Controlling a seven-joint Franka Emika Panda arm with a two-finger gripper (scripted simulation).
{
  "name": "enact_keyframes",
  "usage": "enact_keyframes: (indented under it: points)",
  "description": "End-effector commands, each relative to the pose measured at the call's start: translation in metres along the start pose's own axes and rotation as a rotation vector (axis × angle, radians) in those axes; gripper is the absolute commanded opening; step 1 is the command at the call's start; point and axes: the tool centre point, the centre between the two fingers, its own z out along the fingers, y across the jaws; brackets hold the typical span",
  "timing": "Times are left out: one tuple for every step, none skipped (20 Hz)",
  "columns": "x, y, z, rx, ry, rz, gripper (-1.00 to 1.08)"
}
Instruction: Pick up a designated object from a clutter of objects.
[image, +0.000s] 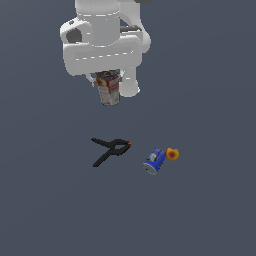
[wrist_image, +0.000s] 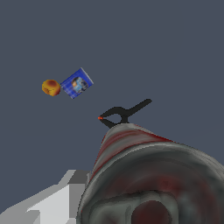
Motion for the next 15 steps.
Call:
enact_keyframes:
  points:
    - [-0.014, 0.014, -0.019, -0.001, 0.003, -0.001, -1.0]
    - [-0.018, 0.018, -0.025, -0.001, 0.002, -0.001, -1.0]
    - [-0.023, 0.023, -0.031, -0.002, 0.002, -0.001, -1.0]
    - [-0.027, 0.027, -0.036, -0.002, 0.002, -0.001, -1.0]
    - [-0.03, 0.031, -0.041, -0.003, 0.002, -0.001, -1.0]
    - [-0.033, 0.035, -0.045, -0.003, 0.002, -0.001, -1.0]
    - [-0.036, 0.038, -0.049, -0.003, 0.002, -0.001, -1.0]
    - [-0.038, 0.041, -0.052, -0.003, 0.002, -0.001, -1.0]
    - [-0.04, 0.043, -0.055, -0.004, 0.002, -0.001, -1.0]
    - [-0.042, 0.045, -0.057, -0.004, 0.002, -0.001, -1.0]
    - [-0.043, 0.047, -0.059, -0.004, 0.002, -0.001, -1.0]
    - [-0.043, 0.048, -0.06, -0.005, 0.001, -0.001, -1.0]
    - [-0.044, 0.049, -0.061, -0.005, 0.001, -0.001, -1.0]
    - [-0.044, 0.049, -0.062, -0.005, 0.001, -0.001, -1.0]
    - [-0.044, 0.049, -0.062, -0.005, 0.001, -0.001, -1.0]
